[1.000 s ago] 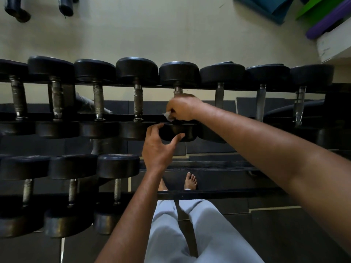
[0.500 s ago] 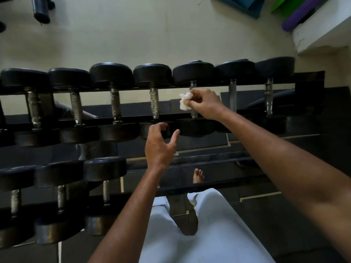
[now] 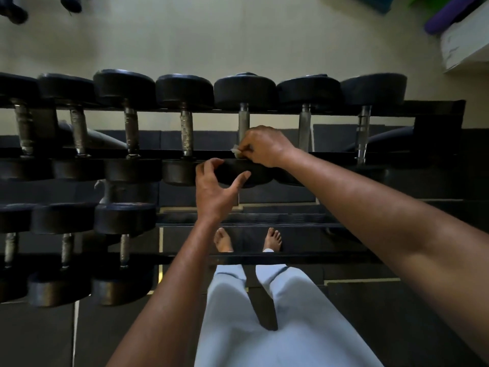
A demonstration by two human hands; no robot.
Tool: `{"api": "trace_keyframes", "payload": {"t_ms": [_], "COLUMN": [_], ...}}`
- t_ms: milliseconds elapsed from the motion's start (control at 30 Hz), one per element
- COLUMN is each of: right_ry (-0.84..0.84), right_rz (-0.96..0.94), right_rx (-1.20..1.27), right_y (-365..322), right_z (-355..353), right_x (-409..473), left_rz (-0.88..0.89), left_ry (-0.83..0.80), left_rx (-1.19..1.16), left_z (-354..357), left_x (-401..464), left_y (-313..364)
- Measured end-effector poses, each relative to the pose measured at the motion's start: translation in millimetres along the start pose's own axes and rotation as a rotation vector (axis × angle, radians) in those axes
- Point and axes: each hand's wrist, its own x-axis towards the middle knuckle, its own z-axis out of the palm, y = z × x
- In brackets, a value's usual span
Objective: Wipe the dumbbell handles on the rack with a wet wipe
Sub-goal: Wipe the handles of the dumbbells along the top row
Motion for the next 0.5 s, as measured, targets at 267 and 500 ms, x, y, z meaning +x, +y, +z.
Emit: {"api": "trace_keyframes", "payload": {"t_ms": [267,500], "right_ry": [-0.125,-0.086], "right_rz": [-0.018,0.247], "right_rx": [-0.148,0.184], "right_y": [-29.2,19.7], "right_z": [-4.1,10.0], "right_x": [33.9,0.7], "left_rz": [-0.001,-0.001], "left_ry": [0.021,0.002], "left_rx": [0.0,-0.012], "left_z": [2.9,0.9], "left_x": [0.1,0.0], "left_y": [-3.3,-3.0]}}
